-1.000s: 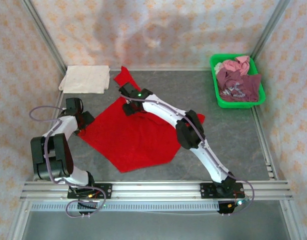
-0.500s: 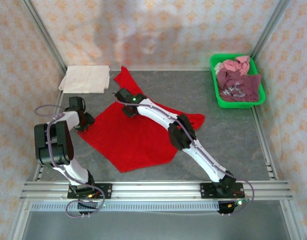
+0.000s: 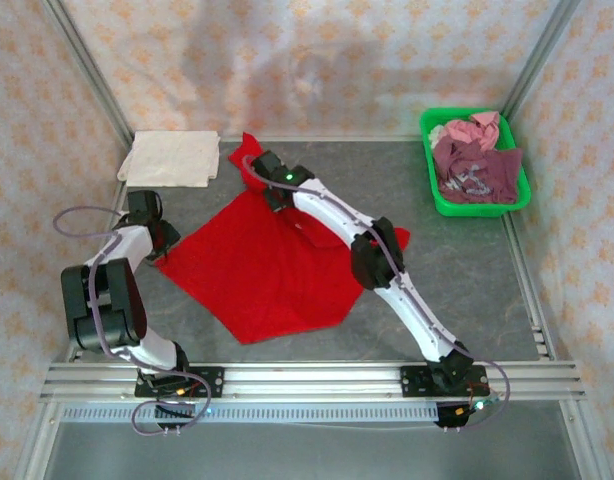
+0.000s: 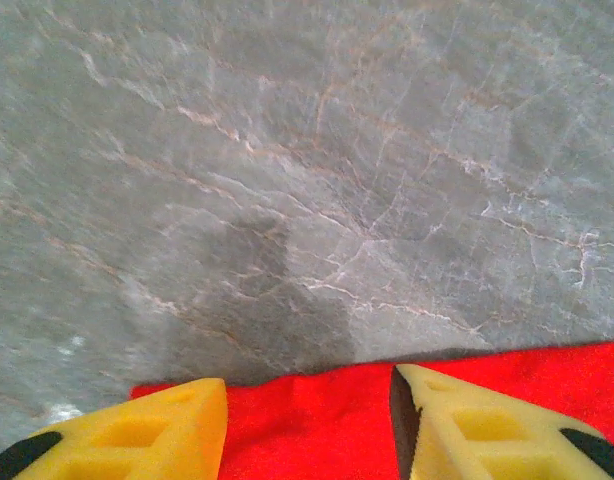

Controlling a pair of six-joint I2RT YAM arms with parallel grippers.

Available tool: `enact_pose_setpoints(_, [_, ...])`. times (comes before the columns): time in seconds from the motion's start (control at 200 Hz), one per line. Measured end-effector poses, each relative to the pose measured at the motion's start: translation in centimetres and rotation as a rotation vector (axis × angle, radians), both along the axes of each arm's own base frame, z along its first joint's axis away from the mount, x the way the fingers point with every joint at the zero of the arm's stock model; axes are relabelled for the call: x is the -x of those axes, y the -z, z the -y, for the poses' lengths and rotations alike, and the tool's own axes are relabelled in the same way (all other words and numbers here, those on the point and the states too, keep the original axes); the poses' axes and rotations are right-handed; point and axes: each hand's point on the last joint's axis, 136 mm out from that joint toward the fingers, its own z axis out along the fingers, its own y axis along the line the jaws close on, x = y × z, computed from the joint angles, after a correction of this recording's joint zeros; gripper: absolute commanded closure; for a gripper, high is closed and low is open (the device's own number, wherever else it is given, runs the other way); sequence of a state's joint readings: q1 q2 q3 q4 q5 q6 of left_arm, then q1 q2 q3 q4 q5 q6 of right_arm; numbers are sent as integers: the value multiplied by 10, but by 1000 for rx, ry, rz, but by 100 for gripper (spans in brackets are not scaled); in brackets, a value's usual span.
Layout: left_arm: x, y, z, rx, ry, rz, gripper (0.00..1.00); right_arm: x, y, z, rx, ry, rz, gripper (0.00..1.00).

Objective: Fold and stack the t-shirts

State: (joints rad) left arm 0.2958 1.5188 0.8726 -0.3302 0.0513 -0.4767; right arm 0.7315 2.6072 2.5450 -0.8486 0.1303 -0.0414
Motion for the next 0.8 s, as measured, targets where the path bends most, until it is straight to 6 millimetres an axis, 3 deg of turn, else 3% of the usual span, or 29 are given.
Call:
enact_pose_setpoints(0.05, [2, -4, -4, -8, -14, 8, 42, -6, -18, 7, -24, 17, 20, 100])
enact_pose_setpoints(0.175, [8, 2, -14, -1, -44, -6, 42, -12, -49, 16, -74, 43, 55, 100])
enact_pose_setpoints(0.39, [14, 33, -11, 53, -47, -90, 34, -11, -52, 13, -110, 42, 40, 100])
enact_pose_setpoints(0.5, [16, 44, -6, 83, -35, -116, 44, -13, -51, 15, -133, 49, 26, 100])
enact_pose_setpoints(0.576, [17, 44, -8, 89, -42, -128, 72, -18, -51, 22, -141, 62, 21, 100])
enact_pose_setpoints(0.616, [14, 45, -10, 94, -40, -126, 83, -21, -52, 27, -146, 71, 20, 100])
enact_pose_setpoints(0.736, [18, 47, -15, 90, -45, -154, 100, -29, -61, 45, -157, 98, 22, 100])
enact_pose_setpoints(0.801, [18, 47, -16, 95, -47, -155, 100, -30, -70, 56, -165, 115, 26, 100])
